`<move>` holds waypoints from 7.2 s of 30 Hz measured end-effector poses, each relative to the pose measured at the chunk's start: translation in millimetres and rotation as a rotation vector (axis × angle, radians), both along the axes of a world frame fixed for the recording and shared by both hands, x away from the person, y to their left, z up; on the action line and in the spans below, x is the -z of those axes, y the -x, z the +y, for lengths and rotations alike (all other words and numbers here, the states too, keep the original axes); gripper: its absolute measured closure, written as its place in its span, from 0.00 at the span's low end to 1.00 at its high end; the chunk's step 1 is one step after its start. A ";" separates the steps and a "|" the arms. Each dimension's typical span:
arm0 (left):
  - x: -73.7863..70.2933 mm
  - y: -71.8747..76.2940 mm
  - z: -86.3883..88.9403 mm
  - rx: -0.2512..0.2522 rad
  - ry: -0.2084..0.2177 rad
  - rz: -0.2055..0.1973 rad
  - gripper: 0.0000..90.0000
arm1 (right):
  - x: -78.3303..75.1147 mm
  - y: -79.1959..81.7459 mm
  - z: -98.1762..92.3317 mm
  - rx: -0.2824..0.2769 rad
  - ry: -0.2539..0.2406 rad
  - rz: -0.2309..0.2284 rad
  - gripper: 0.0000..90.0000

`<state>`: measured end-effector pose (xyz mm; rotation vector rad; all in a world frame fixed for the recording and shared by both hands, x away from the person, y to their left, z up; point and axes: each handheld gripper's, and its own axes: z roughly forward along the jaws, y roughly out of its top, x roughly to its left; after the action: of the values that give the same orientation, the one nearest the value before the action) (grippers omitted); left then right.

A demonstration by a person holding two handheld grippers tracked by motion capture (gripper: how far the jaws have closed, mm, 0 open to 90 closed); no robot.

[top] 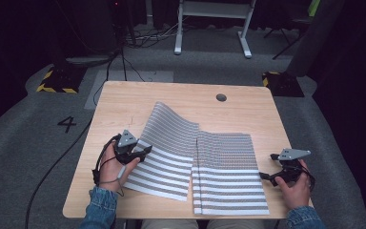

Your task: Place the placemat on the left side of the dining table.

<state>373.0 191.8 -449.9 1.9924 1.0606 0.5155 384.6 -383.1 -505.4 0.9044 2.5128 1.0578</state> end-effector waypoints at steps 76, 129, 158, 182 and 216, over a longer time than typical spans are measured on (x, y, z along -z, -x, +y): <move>-0.7 44.0 -78.1 0.319 0.200 -0.026 0.95 | 0.0 0.0 0.0 0.000 0.000 0.000 0.00; -16.6 70.9 60.2 -0.338 0.172 -0.060 0.37 | -0.1 0.0 0.1 0.001 0.000 -0.001 0.00; 43.9 71.8 -36.2 -0.104 -0.119 0.230 0.25 | 0.0 0.0 0.1 0.000 0.000 0.000 0.00; 46.3 59.0 -23.7 -0.122 -0.062 0.141 0.90 | -0.1 0.0 0.1 0.001 0.000 -0.001 0.00; -15.4 112.7 33.0 -0.096 0.116 0.099 0.44 | -0.4 0.1 -0.1 0.002 0.001 0.001 0.00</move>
<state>260.3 224.8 -434.6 1.8884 1.2245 0.3991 384.5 -383.2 -505.1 0.9065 2.5123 1.0551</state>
